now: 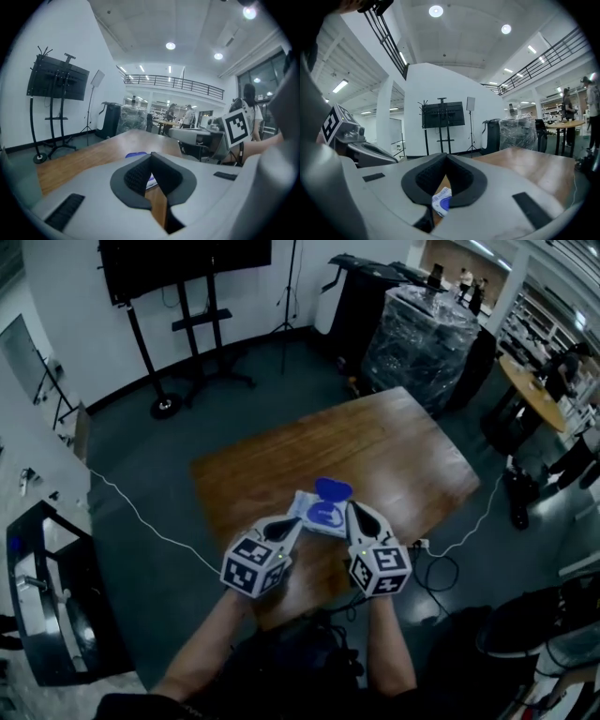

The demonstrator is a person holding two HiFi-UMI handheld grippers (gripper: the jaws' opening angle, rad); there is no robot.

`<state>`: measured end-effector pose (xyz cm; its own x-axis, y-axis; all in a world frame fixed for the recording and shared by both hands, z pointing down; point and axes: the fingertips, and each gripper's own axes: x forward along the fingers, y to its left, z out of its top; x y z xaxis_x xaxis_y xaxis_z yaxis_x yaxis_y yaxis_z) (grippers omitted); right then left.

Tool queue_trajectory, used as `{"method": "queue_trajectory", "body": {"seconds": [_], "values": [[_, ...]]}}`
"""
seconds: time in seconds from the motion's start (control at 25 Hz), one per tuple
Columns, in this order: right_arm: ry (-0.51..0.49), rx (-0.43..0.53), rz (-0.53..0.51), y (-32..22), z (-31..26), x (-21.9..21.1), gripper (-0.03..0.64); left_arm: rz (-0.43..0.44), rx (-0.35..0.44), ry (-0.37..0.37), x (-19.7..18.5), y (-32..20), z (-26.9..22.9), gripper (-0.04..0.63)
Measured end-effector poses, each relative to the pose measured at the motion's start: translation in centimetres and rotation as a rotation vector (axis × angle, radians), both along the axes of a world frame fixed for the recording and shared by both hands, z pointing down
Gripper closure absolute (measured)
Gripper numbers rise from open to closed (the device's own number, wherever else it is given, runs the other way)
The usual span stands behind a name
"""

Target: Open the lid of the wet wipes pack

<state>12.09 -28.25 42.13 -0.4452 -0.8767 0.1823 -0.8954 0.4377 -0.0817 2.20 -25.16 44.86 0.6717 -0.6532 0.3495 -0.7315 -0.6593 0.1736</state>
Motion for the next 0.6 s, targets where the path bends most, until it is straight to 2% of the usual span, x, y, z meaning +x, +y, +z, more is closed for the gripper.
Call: {"method": "queue_trajectory", "body": {"seconds": [0.2,0.44,0.6], "values": [[-0.018,0.047,0.050,3.6,-2.5,-1.4,0.607,0.083,0.063,0.035,0.2,1.7,-2.8,0.600],[-0.015,0.099,0.092,6.5,-5.1,-2.2,0.607,0.150,0.135,0.040,0.4,3.2,-5.2,0.600],[-0.013,0.122,0.104,7.9,-5.8,-2.5,0.607,0.181,0.147,0.053,0.7,4.2,-5.6,0.600]]}}
